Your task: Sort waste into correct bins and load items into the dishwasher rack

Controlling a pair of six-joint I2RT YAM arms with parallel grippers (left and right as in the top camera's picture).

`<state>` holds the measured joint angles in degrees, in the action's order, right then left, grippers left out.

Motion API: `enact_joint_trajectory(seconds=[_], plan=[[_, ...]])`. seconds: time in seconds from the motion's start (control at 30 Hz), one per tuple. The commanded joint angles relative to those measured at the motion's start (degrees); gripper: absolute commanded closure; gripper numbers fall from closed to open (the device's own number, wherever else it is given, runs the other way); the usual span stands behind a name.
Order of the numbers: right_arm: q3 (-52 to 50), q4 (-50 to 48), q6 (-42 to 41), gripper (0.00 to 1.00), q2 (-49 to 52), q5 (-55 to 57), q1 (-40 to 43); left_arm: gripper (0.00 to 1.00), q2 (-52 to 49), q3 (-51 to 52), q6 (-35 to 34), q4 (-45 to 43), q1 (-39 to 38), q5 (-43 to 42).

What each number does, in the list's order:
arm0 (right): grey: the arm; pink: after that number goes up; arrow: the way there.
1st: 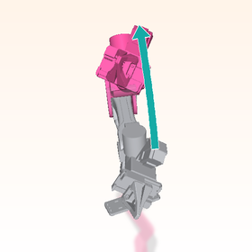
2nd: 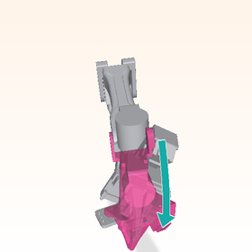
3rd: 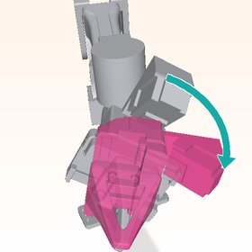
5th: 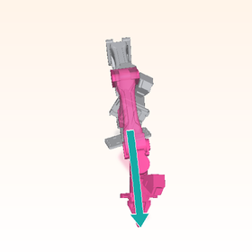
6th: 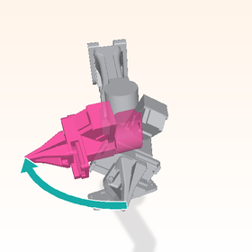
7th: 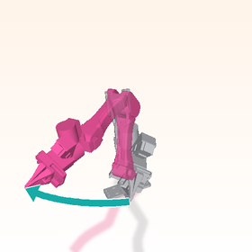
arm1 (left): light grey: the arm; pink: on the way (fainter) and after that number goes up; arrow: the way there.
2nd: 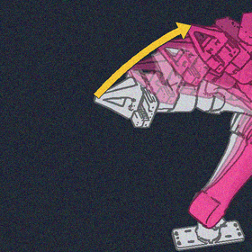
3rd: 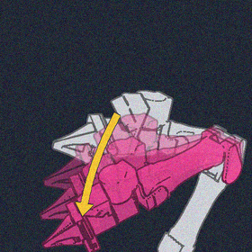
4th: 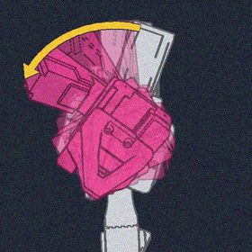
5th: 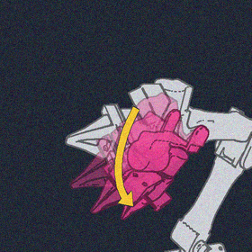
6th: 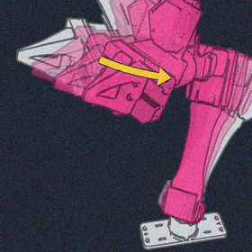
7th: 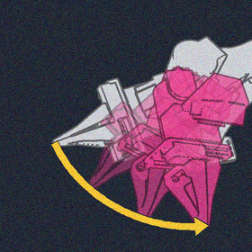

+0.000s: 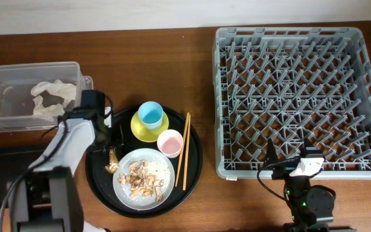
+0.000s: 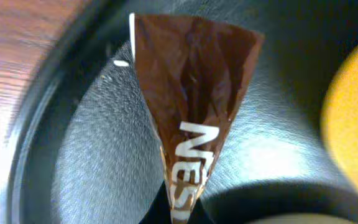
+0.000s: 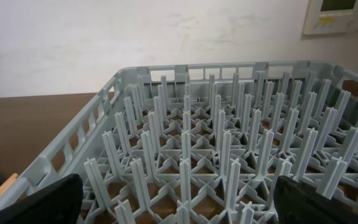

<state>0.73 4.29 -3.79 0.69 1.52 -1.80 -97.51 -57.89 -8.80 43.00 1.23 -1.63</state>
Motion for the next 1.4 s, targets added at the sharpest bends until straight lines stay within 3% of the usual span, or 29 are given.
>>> enact_joint_trajectory(seconds=[0.0,0.13,0.17,0.23,0.3,0.37,0.47,0.5,0.53,0.57,0.63,0.67,0.73,0.77,0.87,0.93,1.03,1.1,1.2,1.27,1.3,1.37], plan=[[-0.4,0.2,0.4,0.02,-0.3,0.5,0.3,1.0,10.1,-2.4,-1.0,4.3,-0.1,-3.0],[-0.4,0.2,0.4,0.02,-0.3,0.5,0.3,1.0,25.6,-2.4,-5.0,5.0,0.1,-3.9],[-0.4,0.2,0.4,0.02,-0.3,0.5,0.3,0.99,27.4,-2.4,-5.8,1.4,0.1,-3.9],[-0.4,0.2,0.4,0.02,-0.3,0.5,0.3,1.0,29.6,-2.4,-13.7,-10.6,0.1,2.2],[-0.4,0.2,0.4,0.02,-0.3,0.5,0.3,0.99,28.7,-2.4,-23.9,-21.9,1.5,15.4],[-0.4,0.2,0.4,0.02,-0.3,0.5,0.3,0.99,25.0,-2.4,-22.6,-33.9,5.4,19.4],[-0.4,0.2,0.4,0.02,-0.3,0.5,0.3,0.99,16.6,-2.4,-22.4,-44.4,12.9,19.4],[-0.4,0.2,0.4,0.02,-0.3,0.5,0.3,0.91,13.4,-2.4,-22.4,-46.6,14.8,19.4],[-0.4,0.2,0.4,0.02,-0.3,0.5,0.3,0.43,10.4,-2.4,-22.4,-49.4,16.0,19.2],[-0.4,0.2,0.4,0.02,-0.3,0.5,0.3,0.31,8.3,-2.4,-22.4,-51.6,16.7,18.9],[-0.4,0.2,0.4,0.02,-0.3,0.5,0.3,0.27,8.1,-2.4,-22.4,-52.0,17.0,18.5],[-0.4,0.2,0.4,0.02,-0.3,0.5,0.3,0.13,8.7,-2.4,-22.4,-51.5,17.0,18.5],[-0.4,0.2,0.4,0.02,-0.3,0.5,0.3,0.01,12.7,-2.4,-22.4,-45.9,17.0,11.9],[-0.4,0.2,0.4,0.02,-0.3,0.5,0.3,0.01,18.2,-2.4,-22.4,-39.0,17.0,1.7],[-0.4,0.2,0.4,0.02,-0.3,0.5,0.3,0.01,32.8,-2.4,-22.4,-9.6,17.0,-23.7],[-0.4,0.2,0.4,0.02,-0.3,0.5,0.3,0.01,40.9,-2.4,-22.4,10.4,16.9,-25.6],[-0.4,0.2,0.4,0.02,-0.3,0.5,0.3,0.01,46.9,-2.4,-22.3,30.1,16.9,-25.6],[-0.4,0.2,0.4,0.02,-0.3,0.5,0.3,0.01,47.0,-2.3,-16.2,35.3,16.9,-25.7],[-0.4,0.2,0.4,0.02,-0.3,0.5,0.3,0.01,47.0,-2.3,4.6,44.9,16.9,-34.3],[-0.4,0.2,0.4,0.02,-0.3,0.5,0.3,0.02,47.0,-2.3,14.3,50.8,16.9,-34.6],[-0.4,0.2,0.4,0.02,-0.3,0.5,0.3,0.04,46.8,-2.2,17.9,53.7,16.6,-34.6],[-0.4,0.2,0.4,0.02,-0.3,0.5,0.3,0.04,46.1,-1.9,17.9,53.7,10.0,-33.2]])
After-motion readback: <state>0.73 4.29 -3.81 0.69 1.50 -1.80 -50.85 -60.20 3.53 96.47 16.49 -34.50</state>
